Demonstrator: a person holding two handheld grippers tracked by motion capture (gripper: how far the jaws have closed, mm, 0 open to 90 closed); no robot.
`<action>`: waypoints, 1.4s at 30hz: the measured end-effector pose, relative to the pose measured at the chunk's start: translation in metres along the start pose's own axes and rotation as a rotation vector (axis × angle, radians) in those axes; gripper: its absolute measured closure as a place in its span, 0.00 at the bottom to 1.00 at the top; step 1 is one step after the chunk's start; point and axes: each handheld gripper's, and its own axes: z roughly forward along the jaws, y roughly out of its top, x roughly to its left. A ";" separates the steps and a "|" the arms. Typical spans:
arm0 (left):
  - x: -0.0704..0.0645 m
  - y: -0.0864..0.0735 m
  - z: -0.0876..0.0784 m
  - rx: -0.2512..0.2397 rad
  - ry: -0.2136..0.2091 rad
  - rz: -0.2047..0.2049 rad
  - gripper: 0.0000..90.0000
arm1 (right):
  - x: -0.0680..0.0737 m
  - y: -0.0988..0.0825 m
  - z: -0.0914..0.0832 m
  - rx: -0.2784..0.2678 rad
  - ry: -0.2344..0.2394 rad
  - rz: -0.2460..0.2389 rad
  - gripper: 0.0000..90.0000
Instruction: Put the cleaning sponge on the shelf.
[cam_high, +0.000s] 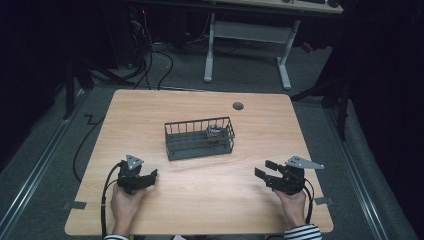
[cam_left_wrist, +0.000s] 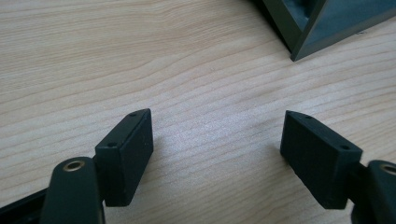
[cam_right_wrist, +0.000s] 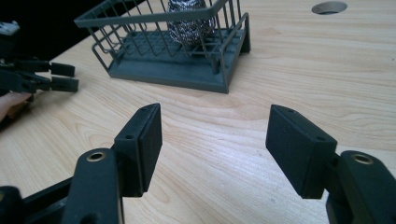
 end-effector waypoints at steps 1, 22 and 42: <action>0.000 0.000 0.000 0.000 0.000 0.000 0.29 | 0.000 -0.001 0.001 0.004 -0.004 -0.001 0.41; 0.000 0.000 0.000 0.000 0.001 0.000 0.29 | -0.010 -0.018 0.027 0.104 -0.071 -0.017 0.42; 0.000 0.000 0.000 0.000 0.000 0.001 0.29 | -0.012 -0.025 0.042 0.157 -0.145 -0.045 0.40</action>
